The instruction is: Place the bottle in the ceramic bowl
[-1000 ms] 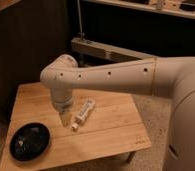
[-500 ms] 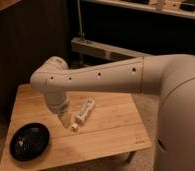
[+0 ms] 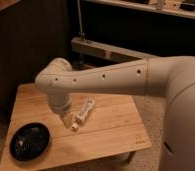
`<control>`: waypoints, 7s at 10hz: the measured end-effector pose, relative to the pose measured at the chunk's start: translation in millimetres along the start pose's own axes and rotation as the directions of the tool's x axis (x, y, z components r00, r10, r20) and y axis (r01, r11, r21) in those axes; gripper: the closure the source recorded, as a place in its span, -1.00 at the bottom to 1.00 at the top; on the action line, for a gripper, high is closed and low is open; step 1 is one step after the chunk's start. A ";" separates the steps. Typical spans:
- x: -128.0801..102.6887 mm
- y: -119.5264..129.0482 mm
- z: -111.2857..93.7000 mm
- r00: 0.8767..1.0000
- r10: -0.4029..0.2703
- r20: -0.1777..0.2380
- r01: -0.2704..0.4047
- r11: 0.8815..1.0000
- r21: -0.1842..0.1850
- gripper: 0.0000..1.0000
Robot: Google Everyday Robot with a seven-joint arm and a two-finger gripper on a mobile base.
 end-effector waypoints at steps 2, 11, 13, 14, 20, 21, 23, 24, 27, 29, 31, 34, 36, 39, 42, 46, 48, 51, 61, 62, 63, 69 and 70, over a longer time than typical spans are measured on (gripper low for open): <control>33.2 1.6 12.7 0.997 -0.069 0.028 0.066 0.993 0.097 -0.30; 124.4 -4.3 42.3 0.943 -0.333 0.026 0.314 0.911 0.268 -0.30; 142.5 -15.2 49.8 0.944 -0.331 0.011 0.316 0.910 0.267 -0.30; 156.0 -20.3 54.6 0.943 -0.334 0.007 0.320 0.909 0.269 -0.30; 179.5 -36.9 115.6 0.920 -0.389 0.054 0.370 0.905 0.208 -0.30; 177.9 -36.7 123.2 0.917 -0.395 0.064 0.376 0.906 0.195 -0.30; 171.6 -39.1 136.2 0.906 -0.415 0.085 0.397 0.902 0.171 -0.30; 170.7 -39.0 140.9 0.904 -0.417 0.095 0.399 0.902 0.166 -0.30; 169.4 -36.3 156.1 0.898 -0.418 0.135 0.400 0.905 0.143 -0.30; 163.2 -40.2 163.4 0.891 -0.426 0.158 0.408 0.903 0.135 -0.04; 155.2 -46.2 167.2 0.884 -0.433 0.175 0.414 0.900 0.137 0.31; 137.0 -61.5 157.7 0.871 -0.454 0.188 0.416 0.885 0.211 0.89; 116.2 -76.6 123.9 0.845 -0.502 0.183 0.427 0.841 0.332 1.00; 63.5 -104.6 61.8 0.757 -0.633 0.160 0.461 0.692 0.556 1.00; 17.4 -131.3 23.6 0.639 -0.762 0.109 0.458 0.490 0.742 1.00; -23.1 -143.3 5.3 0.506 -0.862 0.009 0.495 0.299 0.816 1.00; -49.9 -139.1 2.1 0.443 -0.894 -0.072 0.571 0.219 0.791 1.00; -83.2 -133.9 10.4 0.331 -0.927 -0.179 0.677 0.100 0.729 1.00; -43.7 -144.2 100.2 0.247 -0.958 -0.148 0.719 0.079 0.690 1.00; -48.7 -138.5 103.5 0.231 -0.962 -0.147 0.727 0.070 0.683 1.00; -54.7 -134.2 102.1 0.218 -0.965 -0.148 0.729 0.060 0.682 1.00; -94.8 -114.3 68.0 0.087 -0.976 -0.199 0.757 -0.065 0.650 0.85; -100.7 -113.4 69.6 0.071 -0.978 -0.196 0.757 -0.075 0.649 0.65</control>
